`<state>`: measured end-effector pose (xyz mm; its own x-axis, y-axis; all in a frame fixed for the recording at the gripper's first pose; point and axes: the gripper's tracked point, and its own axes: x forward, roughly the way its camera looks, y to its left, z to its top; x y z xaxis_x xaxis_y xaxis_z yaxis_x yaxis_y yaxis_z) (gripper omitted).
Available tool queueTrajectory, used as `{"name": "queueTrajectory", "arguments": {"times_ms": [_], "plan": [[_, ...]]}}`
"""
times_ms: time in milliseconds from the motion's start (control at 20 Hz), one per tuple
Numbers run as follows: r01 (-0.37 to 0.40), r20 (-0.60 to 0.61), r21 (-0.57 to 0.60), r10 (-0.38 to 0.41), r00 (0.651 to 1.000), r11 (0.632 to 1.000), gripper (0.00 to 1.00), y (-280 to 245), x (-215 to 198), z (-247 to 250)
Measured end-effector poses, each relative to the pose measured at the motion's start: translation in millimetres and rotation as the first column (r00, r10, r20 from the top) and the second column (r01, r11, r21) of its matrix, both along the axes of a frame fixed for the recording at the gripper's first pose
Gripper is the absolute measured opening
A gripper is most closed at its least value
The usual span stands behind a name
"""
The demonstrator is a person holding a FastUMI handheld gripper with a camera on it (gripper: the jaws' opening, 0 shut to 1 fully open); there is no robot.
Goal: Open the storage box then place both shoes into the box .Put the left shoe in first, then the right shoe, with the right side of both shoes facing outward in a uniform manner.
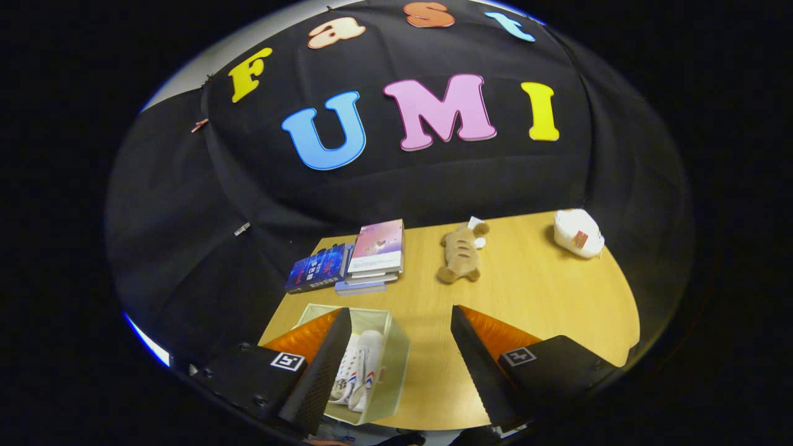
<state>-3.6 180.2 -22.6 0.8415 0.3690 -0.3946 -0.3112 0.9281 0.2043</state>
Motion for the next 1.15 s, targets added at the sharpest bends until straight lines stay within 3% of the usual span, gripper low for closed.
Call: {"name": "queueTrajectory", "arguments": {"times_ms": [150, 300, 450, 600, 750, 900, 1150], "plan": [[-0.013, 0.172, -0.047, 0.02, 0.985, 0.999, 0.99, -39, 10, 38], [-0.031, 0.325, -0.036, 0.041, 0.945, 0.999, 0.98, -66, 21, 63], [-0.035, 0.41, -0.05, 0.053, 0.91, 0.998, 0.98, -100, 18, 80], [-0.038, 0.442, -0.031, 0.048, 0.896, 0.999, 0.98, -117, 4, 88], [0.081, 0.476, -0.015, -0.064, 0.877, 0.997, 1.0, -152, 4, 92], [0.116, 0.492, -0.009, -0.096, 0.865, 0.993, 0.98, -157, -3, 89], [0.174, 0.403, 0.053, -0.181, 0.897, 0.983, 0.98, -172, -2, 68]]}}
